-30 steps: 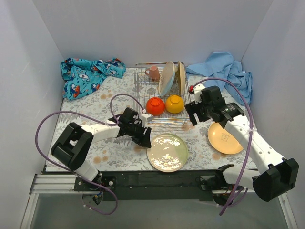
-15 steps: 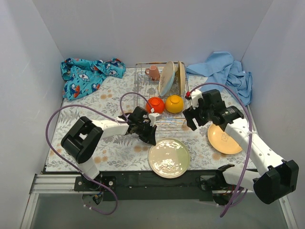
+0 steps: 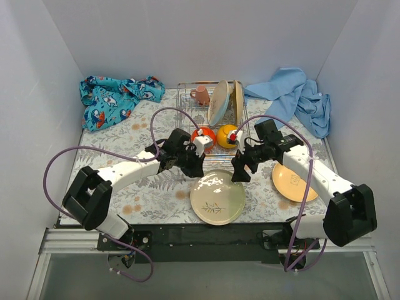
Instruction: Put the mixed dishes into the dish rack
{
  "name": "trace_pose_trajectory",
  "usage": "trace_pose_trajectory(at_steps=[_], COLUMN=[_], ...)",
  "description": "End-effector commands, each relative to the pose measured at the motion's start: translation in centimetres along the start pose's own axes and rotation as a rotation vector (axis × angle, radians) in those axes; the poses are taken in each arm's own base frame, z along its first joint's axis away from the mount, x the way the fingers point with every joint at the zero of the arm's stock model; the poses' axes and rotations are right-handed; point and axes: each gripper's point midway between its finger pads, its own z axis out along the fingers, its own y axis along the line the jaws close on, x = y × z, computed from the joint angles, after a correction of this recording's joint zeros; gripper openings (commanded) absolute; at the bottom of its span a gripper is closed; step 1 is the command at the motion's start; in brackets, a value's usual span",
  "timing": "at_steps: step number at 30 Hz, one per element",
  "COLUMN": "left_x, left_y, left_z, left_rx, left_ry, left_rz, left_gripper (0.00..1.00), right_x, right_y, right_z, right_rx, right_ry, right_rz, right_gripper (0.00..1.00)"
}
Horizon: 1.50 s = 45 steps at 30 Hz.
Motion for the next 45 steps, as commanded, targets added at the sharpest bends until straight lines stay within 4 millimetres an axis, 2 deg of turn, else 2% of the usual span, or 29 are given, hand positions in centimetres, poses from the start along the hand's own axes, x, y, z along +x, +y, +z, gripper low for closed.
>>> trace_pose_trajectory(at_steps=[1, 7, 8, 13, 16, 17, 19, 20, 21, 24, 25, 27, 28, 29, 30, 31, 32, 33, 34, 35, 36, 37, 38, 39, 40, 42, 43, 45], left_x=[-5.4, -7.0, -7.7, -8.7, -9.0, -9.2, -9.2, -9.2, -9.1, -10.0, -10.5, -12.6, -14.6, -16.6, -17.6, -18.8, -20.0, -19.8, -19.6, -19.0, -17.7, -16.9, -15.3, -14.3, -13.4, -11.4, -10.9, -9.2], left_y=[-1.7, -3.6, -4.1, -4.9, -5.1, -5.0, -4.8, -4.7, -4.4, -1.8, -1.2, 1.6, 2.3, 3.8, 6.0, 7.1, 8.3, 11.2, 12.8, 14.5, 17.1, 18.1, 19.1, 19.9, 20.1, 20.4, 20.1, 19.8], left_z=[-3.5, -5.5, -6.2, -7.2, -7.5, -7.6, -7.7, -7.7, -7.6, -8.1, -8.5, -10.6, -12.4, -14.9, -17.3, -19.4, -21.6, -23.1, -23.6, -24.0, -24.1, -23.8, -22.8, -21.8, -20.7, -18.5, -16.8, -14.7], left_rx=[0.006, 0.064, 0.071, 0.091, 0.090, 0.085, 0.070, 0.065, 0.054, -0.084, -0.113, -0.273, -0.330, -0.427, -0.503, -0.547, -0.586, -0.670, -0.713, -0.766, -0.815, -0.821, -0.825, -0.826, -0.807, -0.768, -0.704, -0.667], left_ry=[-0.173, -0.258, -0.291, -0.335, -0.349, -0.358, -0.367, -0.372, -0.370, -0.409, -0.426, -0.502, -0.564, -0.655, -0.718, -0.779, -0.849, -0.854, -0.849, -0.840, -0.808, -0.799, -0.764, -0.733, -0.713, -0.660, -0.632, -0.576], left_rz=[0.095, 0.173, 0.194, 0.213, 0.221, 0.226, 0.227, 0.229, 0.223, 0.138, 0.131, 0.095, 0.094, 0.088, 0.072, 0.068, 0.074, 0.049, 0.030, -0.002, -0.051, -0.104, -0.150, -0.183, -0.212, -0.265, -0.272, -0.338], left_gripper=[0.00, 0.00, 0.00, 0.00, 0.00, 0.00, 0.00, 0.00, 0.00, 0.00, 0.13, 0.39, 0.47, 0.66, 0.71, 0.74, 0.73, 0.72, 0.71, 0.65, 0.57, 0.47, 0.30, 0.02, 0.00, 0.00, 0.00, 0.00], right_x=[-1.5, -2.5, -2.7, -3.9, -4.4, -4.7, -5.0, -5.4, -5.5, -6.3, -6.4, -7.4, -7.7, -8.2, -9.2, -10.1, -10.7, -11.6, -13.9, -15.0, -16.4, -18.8, -20.1, -21.5, -23.2, -25.1, -25.8, -27.9], right_y=[-0.2, -0.1, 0.2, 1.4, 1.8, 2.1, 2.2, 2.2, 2.1, 1.5, 1.7, 1.6, 1.8, 1.8, 1.8, 1.9, 1.5, 1.7, 1.6, 1.3, 1.3, 1.0, 0.8, 0.5, -0.2, -1.1, -2.3, -4.1], right_z=[0.5, 2.0, 2.2, 3.5, 4.3, 4.4, 4.8, 4.7, 4.7, 4.3, 3.8, 3.0, 2.2, 1.7, 1.0, 0.0, -0.4, -1.0, -2.4, -3.0, -3.8, -5.0, -5.8, -6.3, -7.2, -7.9, -8.1, -9.3], right_rx=[-0.057, -0.133, -0.154, -0.268, -0.312, -0.332, -0.351, -0.357, -0.353, -0.316, -0.313, -0.293, -0.281, -0.256, -0.233, -0.209, -0.172, -0.161, -0.136, -0.113, -0.097, -0.062, -0.042, -0.025, 0.022, 0.069, 0.126, 0.231], right_ry=[-0.040, -0.069, -0.079, -0.121, -0.130, -0.138, -0.142, -0.148, -0.149, -0.144, -0.141, -0.147, -0.149, -0.146, -0.160, -0.174, -0.174, -0.182, -0.221, -0.237, -0.262, -0.308, -0.334, -0.366, -0.402, -0.453, -0.468, -0.526], right_rz=[-0.086, -0.073, -0.063, -0.038, -0.016, -0.008, 0.019, 0.019, 0.020, 0.024, 0.030, 0.033, 0.042, 0.060, 0.051, 0.050, 0.058, 0.101, 0.081, 0.094, 0.110, 0.082, 0.072, 0.084, 0.076, 0.062, 0.106, 0.123], right_gripper=[0.84, 0.84, 0.84, 0.79, 0.65, 0.51, 0.36, 0.13, 0.02, 0.01, 0.01, 0.01, 0.01, 0.01, 0.01, 0.01, 0.01, 0.01, 0.01, 0.01, 0.01, 0.01, 0.01, 0.01, 0.01, 0.01, 0.01, 0.01])
